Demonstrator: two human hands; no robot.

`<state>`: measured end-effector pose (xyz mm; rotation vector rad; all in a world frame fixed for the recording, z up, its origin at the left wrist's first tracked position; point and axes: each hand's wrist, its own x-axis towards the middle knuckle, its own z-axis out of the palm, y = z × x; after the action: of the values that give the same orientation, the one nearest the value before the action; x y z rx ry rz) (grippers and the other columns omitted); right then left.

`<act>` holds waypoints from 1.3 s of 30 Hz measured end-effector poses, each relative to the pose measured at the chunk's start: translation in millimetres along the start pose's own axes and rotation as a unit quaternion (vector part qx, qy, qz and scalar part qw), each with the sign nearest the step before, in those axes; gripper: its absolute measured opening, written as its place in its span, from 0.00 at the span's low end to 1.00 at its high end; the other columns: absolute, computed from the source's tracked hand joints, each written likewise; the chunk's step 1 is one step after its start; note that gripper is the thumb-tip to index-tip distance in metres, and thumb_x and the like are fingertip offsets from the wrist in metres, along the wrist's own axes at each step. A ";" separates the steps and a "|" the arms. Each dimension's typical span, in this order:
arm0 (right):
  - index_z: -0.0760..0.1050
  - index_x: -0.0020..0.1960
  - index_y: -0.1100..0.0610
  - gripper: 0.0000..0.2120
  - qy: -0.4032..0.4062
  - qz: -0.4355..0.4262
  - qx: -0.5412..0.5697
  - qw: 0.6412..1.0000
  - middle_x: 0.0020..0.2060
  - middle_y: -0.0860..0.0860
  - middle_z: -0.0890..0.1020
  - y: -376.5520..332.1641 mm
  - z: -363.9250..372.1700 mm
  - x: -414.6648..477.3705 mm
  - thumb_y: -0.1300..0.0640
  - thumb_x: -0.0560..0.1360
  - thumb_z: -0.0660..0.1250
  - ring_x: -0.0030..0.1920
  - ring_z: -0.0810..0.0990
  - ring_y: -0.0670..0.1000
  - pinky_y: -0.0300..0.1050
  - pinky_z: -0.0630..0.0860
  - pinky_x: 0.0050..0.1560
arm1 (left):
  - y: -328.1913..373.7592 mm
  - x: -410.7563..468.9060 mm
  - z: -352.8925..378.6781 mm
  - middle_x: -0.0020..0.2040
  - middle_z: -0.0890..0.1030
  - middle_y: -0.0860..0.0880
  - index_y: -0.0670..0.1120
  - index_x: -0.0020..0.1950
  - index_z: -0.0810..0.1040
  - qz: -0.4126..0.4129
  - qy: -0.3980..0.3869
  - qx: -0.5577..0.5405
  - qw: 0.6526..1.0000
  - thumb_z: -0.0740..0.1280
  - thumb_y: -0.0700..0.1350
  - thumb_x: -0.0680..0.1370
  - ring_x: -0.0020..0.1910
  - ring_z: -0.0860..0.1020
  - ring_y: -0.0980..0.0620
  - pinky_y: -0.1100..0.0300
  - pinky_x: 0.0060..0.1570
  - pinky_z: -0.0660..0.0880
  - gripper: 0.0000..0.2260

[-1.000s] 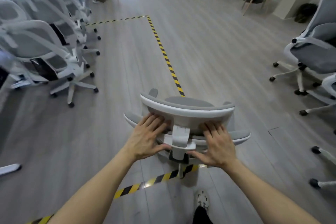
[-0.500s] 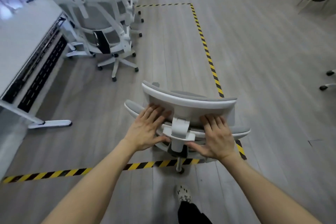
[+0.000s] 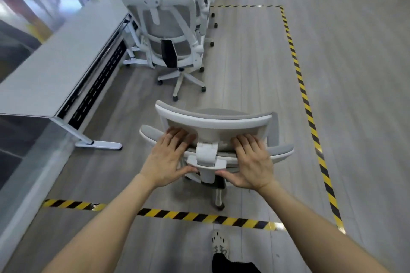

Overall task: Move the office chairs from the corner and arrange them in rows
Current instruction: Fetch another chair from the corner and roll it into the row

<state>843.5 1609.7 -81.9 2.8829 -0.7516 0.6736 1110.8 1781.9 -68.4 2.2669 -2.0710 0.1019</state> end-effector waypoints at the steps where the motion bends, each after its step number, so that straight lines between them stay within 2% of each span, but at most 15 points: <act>1: 0.80 0.69 0.66 0.50 0.001 -0.008 0.009 1.000 0.64 0.65 0.83 -5.1 8.8 18.2 0.21 0.73 0.67 0.64 0.80 0.67 0.64 0.72 0.76 | -17.0 2.1 -0.5 0.81 0.69 0.43 0.47 0.86 0.65 -0.011 0.000 0.007 1.000 0.59 0.79 0.80 0.83 0.65 0.39 0.39 0.87 0.56 0.45; 5: 0.78 0.71 0.66 0.50 -0.032 -0.038 0.029 0.998 0.65 0.64 0.82 -30.3 35.9 86.5 0.21 0.74 0.65 0.67 0.79 0.66 0.64 0.71 0.77 | -82.1 7.9 -1.4 0.80 0.69 0.42 0.45 0.84 0.67 -0.041 -0.006 0.019 0.999 0.61 0.78 0.80 0.82 0.65 0.37 0.42 0.86 0.55 0.45; 9: 0.73 0.77 0.64 0.53 -0.067 -0.043 0.044 0.996 0.72 0.60 0.79 -56.2 61.5 147.5 0.19 0.76 0.60 0.74 0.74 0.63 0.61 0.64 0.83 | -147.4 16.6 -1.8 0.81 0.70 0.41 0.45 0.82 0.69 -0.065 -0.030 0.022 0.997 0.61 0.78 0.79 0.83 0.65 0.36 0.38 0.83 0.63 0.45; 12: 0.71 0.79 0.62 0.54 -0.078 -0.048 0.048 0.995 0.74 0.58 0.77 -73.1 80.2 193.1 0.17 0.76 0.57 0.76 0.73 0.61 0.58 0.60 0.85 | -195.2 26.2 -0.9 0.80 0.70 0.40 0.45 0.82 0.70 -0.075 -0.038 0.025 0.996 0.61 0.79 0.79 0.82 0.65 0.35 0.36 0.81 0.65 0.45; 15: 0.73 0.77 0.62 0.53 -0.074 -0.050 0.046 0.995 0.72 0.57 0.78 -91.9 101.4 235.2 0.17 0.75 0.57 0.74 0.74 0.61 0.57 0.59 0.85 | -244.6 35.4 4.3 0.80 0.69 0.41 0.45 0.82 0.69 -0.083 -0.044 0.023 0.995 0.60 0.79 0.79 0.82 0.64 0.35 0.36 0.81 0.64 0.46; 20: 0.77 0.71 0.62 0.50 -0.044 -0.040 0.050 0.997 0.67 0.57 0.81 -127.1 137.6 300.4 0.18 0.75 0.60 0.69 0.77 0.61 0.57 0.65 0.81 | -328.5 51.0 10.8 0.82 0.68 0.40 0.46 0.83 0.68 -0.088 -0.052 0.018 0.995 0.57 0.80 0.79 0.83 0.63 0.35 0.36 0.82 0.63 0.46; 28: 0.77 0.69 0.60 0.47 -0.052 -0.009 0.050 0.997 0.64 0.55 0.80 -175.0 178.6 395.1 0.18 0.73 0.63 0.66 0.77 0.59 0.56 0.67 0.79 | -446.4 85.2 11.1 0.82 0.66 0.42 0.45 0.84 0.67 -0.062 -0.073 0.007 0.995 0.53 0.81 0.79 0.84 0.61 0.36 0.35 0.83 0.61 0.48; 33: 0.77 0.66 0.58 0.45 -0.057 0.010 0.065 0.996 0.61 0.53 0.80 -193.2 198.9 437.0 0.18 0.73 0.63 0.62 0.77 0.58 0.54 0.70 0.75 | -497.8 101.0 12.5 0.81 0.67 0.42 0.46 0.83 0.66 -0.047 -0.056 0.002 0.997 0.55 0.80 0.79 0.84 0.62 0.36 0.35 0.85 0.59 0.47; 39: 0.76 0.66 0.57 0.45 -0.065 0.018 0.056 0.996 0.60 0.52 0.79 -204.3 217.1 470.6 0.17 0.73 0.62 0.62 0.75 0.56 0.53 0.67 0.77 | -538.8 115.6 15.4 0.85 0.64 0.44 0.49 0.86 0.62 -0.051 -0.066 0.002 0.997 0.57 0.81 0.79 0.87 0.57 0.38 0.36 0.87 0.56 0.47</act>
<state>1395.7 1538.0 -66.1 3.0459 -0.8071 0.5535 1657.9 1714.2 -76.1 2.4379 -2.0112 -0.0508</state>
